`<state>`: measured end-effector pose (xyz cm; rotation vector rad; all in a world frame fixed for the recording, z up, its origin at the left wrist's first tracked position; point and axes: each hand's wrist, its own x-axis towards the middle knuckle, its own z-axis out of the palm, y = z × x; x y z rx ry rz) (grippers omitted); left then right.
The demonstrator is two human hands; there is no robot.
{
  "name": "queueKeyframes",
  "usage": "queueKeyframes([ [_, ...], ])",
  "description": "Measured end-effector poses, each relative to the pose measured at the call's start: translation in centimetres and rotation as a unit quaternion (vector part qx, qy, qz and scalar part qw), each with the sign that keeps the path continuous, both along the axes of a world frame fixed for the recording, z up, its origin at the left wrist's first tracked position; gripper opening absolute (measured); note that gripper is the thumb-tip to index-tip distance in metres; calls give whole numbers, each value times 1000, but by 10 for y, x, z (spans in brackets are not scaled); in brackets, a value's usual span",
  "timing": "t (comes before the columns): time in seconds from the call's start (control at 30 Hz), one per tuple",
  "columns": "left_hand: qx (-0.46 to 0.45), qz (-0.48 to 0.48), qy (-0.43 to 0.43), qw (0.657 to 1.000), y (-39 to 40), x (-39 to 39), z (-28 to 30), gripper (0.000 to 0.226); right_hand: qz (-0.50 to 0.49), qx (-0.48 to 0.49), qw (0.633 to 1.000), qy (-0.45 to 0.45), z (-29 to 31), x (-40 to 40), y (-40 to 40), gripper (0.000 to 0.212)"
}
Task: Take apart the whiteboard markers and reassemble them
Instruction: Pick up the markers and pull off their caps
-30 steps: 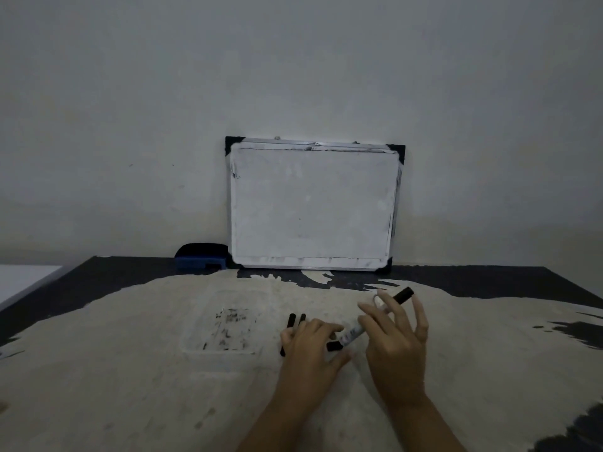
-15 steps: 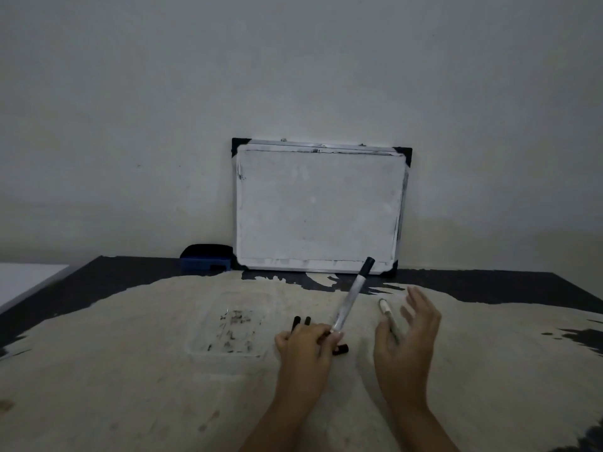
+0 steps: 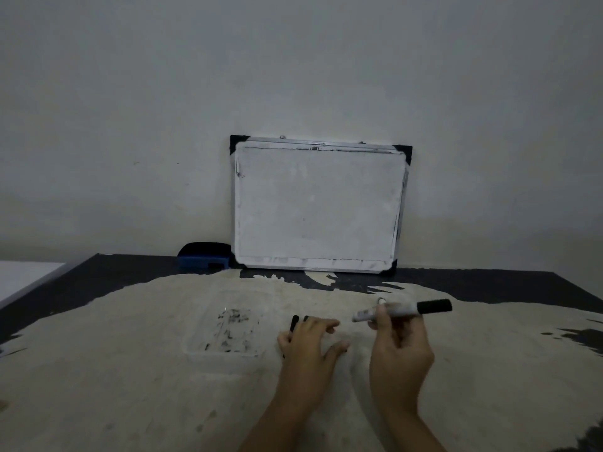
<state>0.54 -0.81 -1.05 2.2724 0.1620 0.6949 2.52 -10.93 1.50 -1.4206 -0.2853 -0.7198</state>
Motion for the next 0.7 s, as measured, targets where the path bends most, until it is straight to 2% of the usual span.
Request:
queueKeyframes([
  [0.1,-17,18,4,1000,1,0,-1,33,-7,-61,998,-16,-4,-1,3,36],
  [0.17,-25,20,10,999,2,-1,0,32,-24,-71,996,-44,-7,3,1,30],
  [0.3,-6,22,13,1000,2,1,-1,30,-4,-79,997,-19,-8,4,1,38],
  [0.47,-12,28,14,999,1,0,1,31,-1,-89,996,-23,-8,9,-3,20],
  [0.6,-15,35,9,999,1,-1,3,31,-14,-80,997,-12,-6,10,-5,25],
  [0.7,-14,28,6,1000,1,-2,3,31,-5,-98,995,10,-10,14,-6,18],
])
